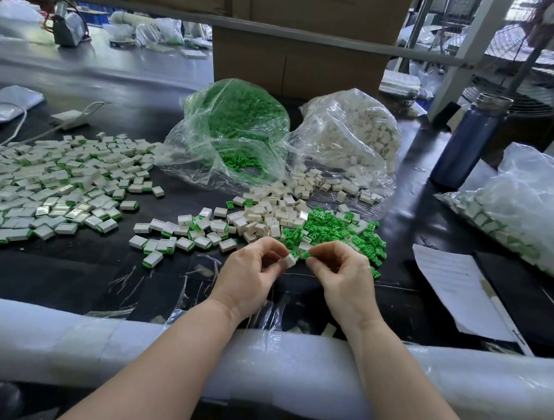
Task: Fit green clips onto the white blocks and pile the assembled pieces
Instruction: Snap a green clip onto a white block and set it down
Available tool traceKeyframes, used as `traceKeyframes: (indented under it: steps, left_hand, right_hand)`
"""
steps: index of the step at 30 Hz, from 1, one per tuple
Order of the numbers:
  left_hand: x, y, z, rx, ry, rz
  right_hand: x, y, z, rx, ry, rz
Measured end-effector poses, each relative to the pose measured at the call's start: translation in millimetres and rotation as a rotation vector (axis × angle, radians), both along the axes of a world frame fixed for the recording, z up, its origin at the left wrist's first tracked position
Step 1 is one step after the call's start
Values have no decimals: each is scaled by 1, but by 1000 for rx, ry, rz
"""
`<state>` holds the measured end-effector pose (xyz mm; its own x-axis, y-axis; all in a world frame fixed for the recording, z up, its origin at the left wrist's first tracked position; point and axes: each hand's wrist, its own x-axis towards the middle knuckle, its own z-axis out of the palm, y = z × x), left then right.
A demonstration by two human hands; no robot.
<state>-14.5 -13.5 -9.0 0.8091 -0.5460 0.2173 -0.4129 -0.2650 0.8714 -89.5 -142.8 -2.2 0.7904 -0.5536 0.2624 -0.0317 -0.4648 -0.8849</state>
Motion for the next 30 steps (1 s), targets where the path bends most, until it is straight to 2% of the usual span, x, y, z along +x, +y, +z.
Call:
traceKeyframes:
  steps: [5,12,22,30]
  left_hand:
    - [0,1,-1,-33,24,-62]
    - [2,1,1,-92,92,-3]
    - [1,3,5,-221,235,-27]
    - [2,3,4,-206,245,-69]
  right_hand:
    - [1,1,0,2,-1,1]
    - [0,2,0,32,-20,55]
    - [-1,5,3,117,-49,131]
    - [-1,5,4,133,-36,150]
